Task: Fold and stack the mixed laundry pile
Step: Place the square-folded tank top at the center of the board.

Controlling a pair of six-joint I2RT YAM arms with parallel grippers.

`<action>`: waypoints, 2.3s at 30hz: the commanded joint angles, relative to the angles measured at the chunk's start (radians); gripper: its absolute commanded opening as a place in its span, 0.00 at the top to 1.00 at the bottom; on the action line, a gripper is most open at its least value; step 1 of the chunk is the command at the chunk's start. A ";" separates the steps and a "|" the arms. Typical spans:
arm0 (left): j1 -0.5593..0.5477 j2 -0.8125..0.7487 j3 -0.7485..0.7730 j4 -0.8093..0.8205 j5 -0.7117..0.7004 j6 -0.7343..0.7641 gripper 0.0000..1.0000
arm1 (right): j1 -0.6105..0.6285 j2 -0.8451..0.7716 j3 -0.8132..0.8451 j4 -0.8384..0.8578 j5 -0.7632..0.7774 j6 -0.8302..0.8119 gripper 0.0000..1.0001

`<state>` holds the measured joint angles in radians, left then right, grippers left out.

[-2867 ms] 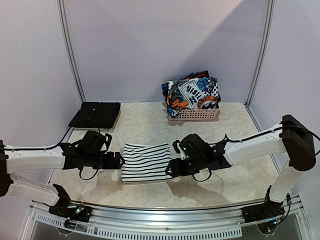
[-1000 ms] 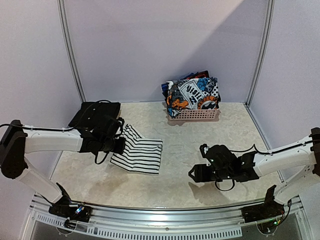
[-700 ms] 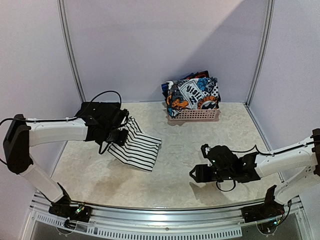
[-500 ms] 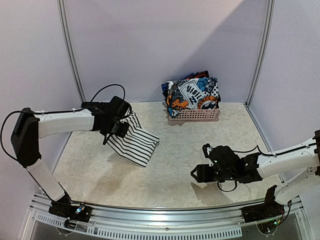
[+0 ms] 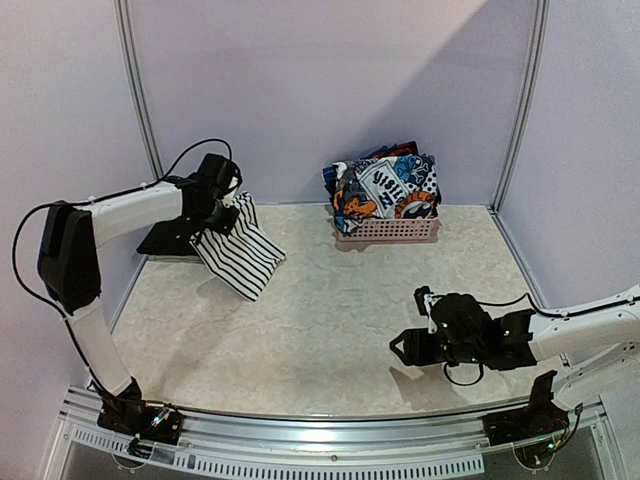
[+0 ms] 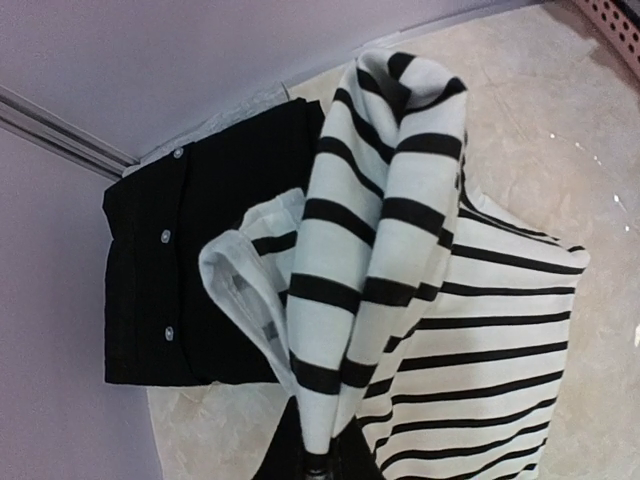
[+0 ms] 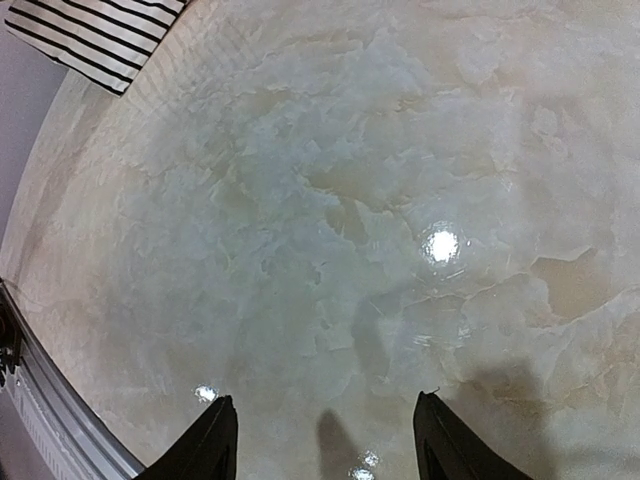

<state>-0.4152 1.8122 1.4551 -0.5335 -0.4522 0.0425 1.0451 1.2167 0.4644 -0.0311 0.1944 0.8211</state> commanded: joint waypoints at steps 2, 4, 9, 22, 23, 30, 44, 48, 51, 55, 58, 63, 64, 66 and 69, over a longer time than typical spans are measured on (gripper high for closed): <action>0.057 0.062 0.075 0.041 0.125 0.016 1.00 | 0.005 -0.011 -0.019 0.007 0.035 -0.013 0.40; 0.063 0.085 0.118 0.029 0.121 0.014 1.00 | 0.005 0.001 -0.019 0.019 0.033 -0.016 0.40; 0.083 0.116 0.221 -0.027 0.117 0.010 1.00 | 0.005 0.028 -0.022 0.043 0.035 -0.024 0.37; 0.144 0.142 0.395 -0.126 0.150 -0.035 1.00 | 0.005 -0.033 -0.049 -0.024 0.116 -0.021 0.27; 0.144 0.146 0.415 -0.137 0.150 -0.036 1.00 | 0.004 -0.039 -0.050 -0.027 0.117 -0.023 0.27; 0.146 0.170 0.507 -0.206 0.132 -0.024 1.00 | 0.004 -0.076 -0.062 -0.071 0.144 -0.019 0.26; 0.197 0.191 0.469 -0.172 0.063 -0.029 1.00 | 0.005 -0.105 -0.083 -0.050 0.121 -0.015 0.26; 0.216 0.198 0.459 -0.160 0.031 -0.014 1.00 | 0.005 -0.120 -0.094 -0.030 0.096 -0.016 0.26; 0.243 0.209 0.458 -0.152 0.022 -0.011 1.00 | 0.004 -0.134 -0.097 -0.047 0.099 -0.014 0.26; 0.270 0.225 0.447 -0.127 0.012 0.010 1.00 | 0.005 -0.168 -0.105 -0.070 0.106 -0.012 0.26; 0.298 0.246 0.453 -0.113 0.033 0.019 1.00 | 0.005 -0.204 -0.113 -0.084 0.104 -0.011 0.26; 0.343 0.287 0.459 -0.103 0.059 0.012 1.00 | 0.004 -0.266 -0.121 -0.108 0.088 -0.008 0.26; 0.350 0.292 0.458 -0.102 0.059 0.010 1.00 | 0.004 -0.277 -0.123 -0.112 0.088 -0.008 0.26; 0.364 0.300 0.455 -0.094 0.073 0.006 1.00 | 0.004 -0.298 -0.127 -0.123 0.089 -0.004 0.26; 0.378 0.313 0.457 -0.084 0.087 -0.003 1.00 | 0.005 -0.324 -0.130 -0.133 0.094 -0.003 0.26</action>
<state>-0.0612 2.1132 1.9156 -0.6655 -0.3904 0.0448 1.0454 0.9241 0.3508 -0.1234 0.2893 0.8082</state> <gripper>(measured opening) 0.056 0.741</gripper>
